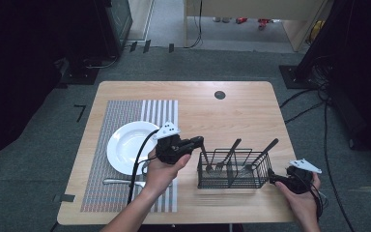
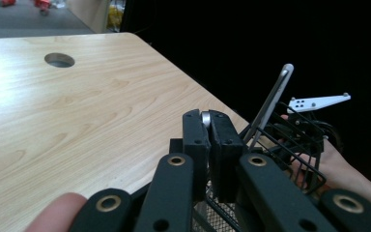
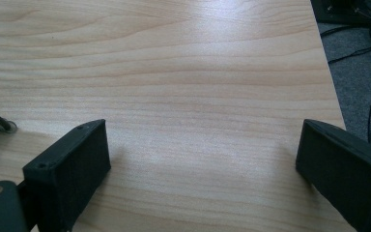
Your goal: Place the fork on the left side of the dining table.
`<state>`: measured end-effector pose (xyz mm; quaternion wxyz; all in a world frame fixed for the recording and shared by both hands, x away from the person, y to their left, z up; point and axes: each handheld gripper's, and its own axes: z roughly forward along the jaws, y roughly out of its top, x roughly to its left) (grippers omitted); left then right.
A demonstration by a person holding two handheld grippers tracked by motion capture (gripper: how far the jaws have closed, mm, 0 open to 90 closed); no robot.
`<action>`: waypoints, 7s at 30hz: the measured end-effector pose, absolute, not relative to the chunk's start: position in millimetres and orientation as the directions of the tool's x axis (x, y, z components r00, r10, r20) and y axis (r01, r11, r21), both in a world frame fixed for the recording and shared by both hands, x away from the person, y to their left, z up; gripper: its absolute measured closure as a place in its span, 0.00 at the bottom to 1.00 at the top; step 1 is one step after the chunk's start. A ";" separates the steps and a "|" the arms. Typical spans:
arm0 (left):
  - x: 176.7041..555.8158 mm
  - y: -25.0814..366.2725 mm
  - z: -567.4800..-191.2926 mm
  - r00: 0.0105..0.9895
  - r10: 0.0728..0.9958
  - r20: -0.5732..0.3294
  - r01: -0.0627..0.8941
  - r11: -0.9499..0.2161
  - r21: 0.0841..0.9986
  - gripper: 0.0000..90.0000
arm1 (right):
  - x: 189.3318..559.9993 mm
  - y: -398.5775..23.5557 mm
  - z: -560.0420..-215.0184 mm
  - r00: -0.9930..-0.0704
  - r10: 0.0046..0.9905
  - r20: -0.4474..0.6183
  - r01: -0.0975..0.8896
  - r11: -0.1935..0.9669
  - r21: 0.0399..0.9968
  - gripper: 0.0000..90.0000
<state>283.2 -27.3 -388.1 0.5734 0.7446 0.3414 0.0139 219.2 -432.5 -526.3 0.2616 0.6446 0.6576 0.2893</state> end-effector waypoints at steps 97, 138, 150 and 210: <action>374.4 106.5 -365.3 0.522 0.681 -0.513 0.362 0.367 0.857 0.99 | 219.2 -432.5 -526.3 -0.032 0.999 0.029 0.697 0.001 0.717 0.05; 440.9 153.4 -474.3 0.087 0.556 -0.827 0.412 0.735 0.538 0.99 | 219.2 -432.4 -526.3 -0.031 0.999 0.030 0.696 0.000 0.718 0.05; 447.7 157.4 -493.3 0.024 0.510 -0.860 0.392 0.786 0.477 0.99 | 219.2 -432.4 -526.3 -0.031 0.999 0.030 0.696 0.000 0.718 0.05; 473.9 177.7 -505.1 -0.242 0.708 -0.664 0.648 0.627 0.433 0.44 | 219.2 -432.5 -526.3 -0.031 0.999 0.031 0.696 -0.001 0.718 0.05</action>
